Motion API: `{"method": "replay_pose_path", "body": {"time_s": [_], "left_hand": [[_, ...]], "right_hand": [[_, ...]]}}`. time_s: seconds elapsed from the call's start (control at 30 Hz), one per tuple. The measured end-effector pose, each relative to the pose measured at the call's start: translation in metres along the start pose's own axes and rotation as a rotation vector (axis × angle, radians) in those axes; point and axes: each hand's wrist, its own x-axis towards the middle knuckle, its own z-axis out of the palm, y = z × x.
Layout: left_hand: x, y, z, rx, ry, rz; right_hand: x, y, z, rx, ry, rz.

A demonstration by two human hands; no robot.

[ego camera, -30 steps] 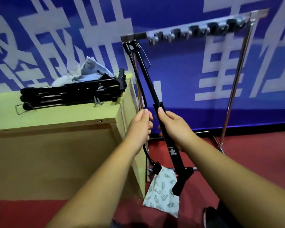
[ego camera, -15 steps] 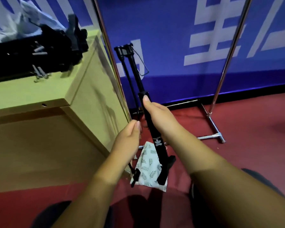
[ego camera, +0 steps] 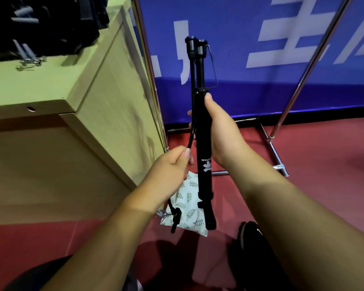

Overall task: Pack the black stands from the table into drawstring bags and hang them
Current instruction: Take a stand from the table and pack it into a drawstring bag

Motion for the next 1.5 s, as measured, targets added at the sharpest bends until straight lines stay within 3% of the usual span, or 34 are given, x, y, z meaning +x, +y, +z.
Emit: {"method": "replay_pose_path", "body": {"time_s": [0.17,0.57,0.8,1.03,1.33,1.5], "left_hand": [[-0.014,-0.004,-0.004,-0.086,-0.031,-0.105],[-0.040,-0.013,-0.012,-0.115,-0.217,-0.252],[-0.042,-0.014,-0.009,0.024,-0.246,-0.195],[-0.041,-0.012,-0.010,-0.098,-0.274,-0.135],[-0.039,-0.012,-0.005,-0.209,-0.398,-0.228],[-0.034,-0.014,-0.003,-0.244,-0.313,-0.207]], "right_hand": [[-0.005,-0.001,0.004,-0.081,0.054,-0.074],[-0.015,0.002,0.003,0.048,0.005,-0.120],[-0.009,0.011,-0.001,0.111,0.002,-0.129],[0.001,0.007,-0.012,0.177,0.031,-0.131],[0.006,0.011,-0.016,0.251,0.112,-0.169],[0.007,0.011,-0.016,0.240,0.149,-0.141]]}}
